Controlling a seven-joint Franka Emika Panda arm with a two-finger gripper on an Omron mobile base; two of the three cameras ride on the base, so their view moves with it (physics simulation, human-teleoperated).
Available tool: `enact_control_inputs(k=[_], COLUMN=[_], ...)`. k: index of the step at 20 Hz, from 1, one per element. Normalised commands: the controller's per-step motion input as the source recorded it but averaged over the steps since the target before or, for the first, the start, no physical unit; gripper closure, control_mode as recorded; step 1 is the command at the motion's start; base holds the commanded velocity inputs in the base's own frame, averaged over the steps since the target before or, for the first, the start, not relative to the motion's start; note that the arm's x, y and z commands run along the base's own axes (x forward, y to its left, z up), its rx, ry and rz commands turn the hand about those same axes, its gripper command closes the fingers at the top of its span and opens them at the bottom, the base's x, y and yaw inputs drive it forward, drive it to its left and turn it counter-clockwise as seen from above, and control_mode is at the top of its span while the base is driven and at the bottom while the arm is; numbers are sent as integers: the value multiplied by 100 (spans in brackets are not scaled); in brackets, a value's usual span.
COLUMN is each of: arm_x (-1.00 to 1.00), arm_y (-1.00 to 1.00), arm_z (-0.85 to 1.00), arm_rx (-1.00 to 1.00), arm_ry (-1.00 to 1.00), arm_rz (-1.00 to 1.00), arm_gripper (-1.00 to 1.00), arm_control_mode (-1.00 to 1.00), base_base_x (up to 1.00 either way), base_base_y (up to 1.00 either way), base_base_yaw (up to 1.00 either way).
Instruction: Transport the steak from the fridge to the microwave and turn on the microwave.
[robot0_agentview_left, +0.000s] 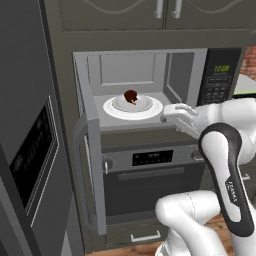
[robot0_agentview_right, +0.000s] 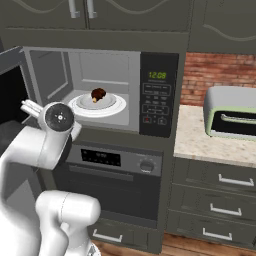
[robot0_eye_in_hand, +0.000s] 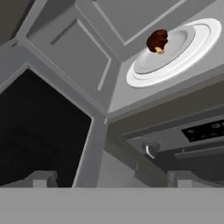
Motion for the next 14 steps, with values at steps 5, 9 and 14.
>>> enact_control_inputs(k=[5, 9, 14], arm_x=[-55, -50, -48], arm_y=[0, 0, 1], arm_z=[1, 0, 0], arm_rx=[18, 15, 15], arm_ry=[12, 19, 29], arm_rz=[0, 0, 0], arm_gripper=[-100, -100, -100], arm_control_mode=[-100, -100, -100], base_base_x=[0, 0, 0], base_base_y=[0, 0, 0], base_base_yaw=[0, 0, 0])
